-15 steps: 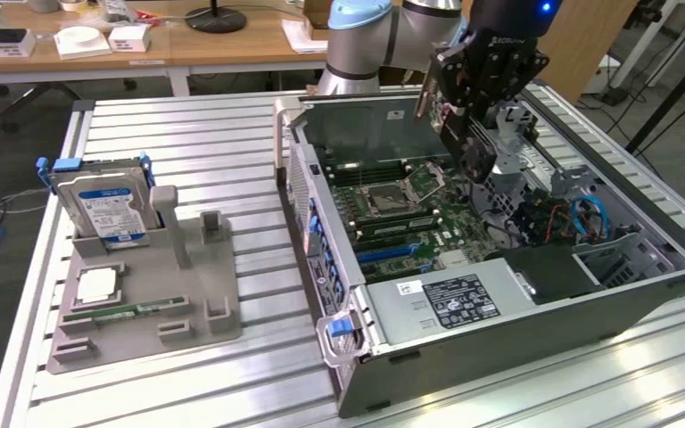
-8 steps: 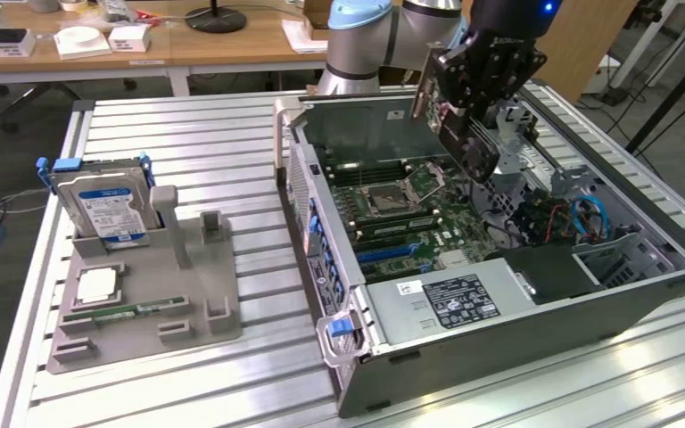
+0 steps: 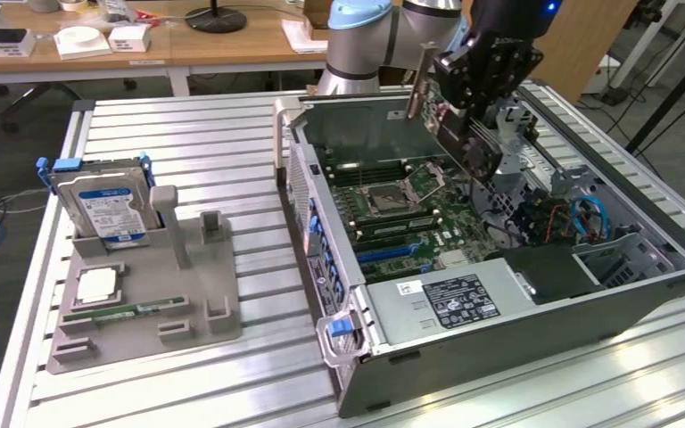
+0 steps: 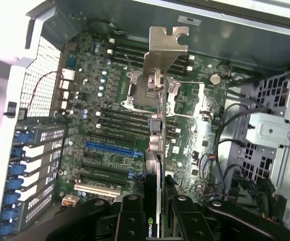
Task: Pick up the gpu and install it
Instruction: 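Insert the gpu into the slot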
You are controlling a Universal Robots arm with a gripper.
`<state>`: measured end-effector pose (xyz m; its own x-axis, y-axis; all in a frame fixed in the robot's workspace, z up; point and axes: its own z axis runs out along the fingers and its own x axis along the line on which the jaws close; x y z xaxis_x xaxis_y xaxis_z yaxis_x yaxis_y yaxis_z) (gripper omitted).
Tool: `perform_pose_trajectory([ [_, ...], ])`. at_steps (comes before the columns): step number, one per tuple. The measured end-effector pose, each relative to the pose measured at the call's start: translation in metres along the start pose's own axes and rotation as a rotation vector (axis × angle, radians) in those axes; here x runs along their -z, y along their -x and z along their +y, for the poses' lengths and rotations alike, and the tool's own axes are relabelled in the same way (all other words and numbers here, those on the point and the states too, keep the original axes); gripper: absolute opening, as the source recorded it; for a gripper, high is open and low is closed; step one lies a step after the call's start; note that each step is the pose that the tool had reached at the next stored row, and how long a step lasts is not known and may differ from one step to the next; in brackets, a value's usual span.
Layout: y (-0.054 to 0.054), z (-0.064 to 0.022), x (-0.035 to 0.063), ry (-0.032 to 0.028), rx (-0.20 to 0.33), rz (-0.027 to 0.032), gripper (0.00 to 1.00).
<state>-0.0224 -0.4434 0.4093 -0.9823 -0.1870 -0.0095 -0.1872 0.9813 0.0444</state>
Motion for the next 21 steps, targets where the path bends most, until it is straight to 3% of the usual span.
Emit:
perform_pose_trajectory([
  [21, 0.0000, 0.0000, 0.0000, 0.0025, 0.260, 0.0115, 0.26],
])
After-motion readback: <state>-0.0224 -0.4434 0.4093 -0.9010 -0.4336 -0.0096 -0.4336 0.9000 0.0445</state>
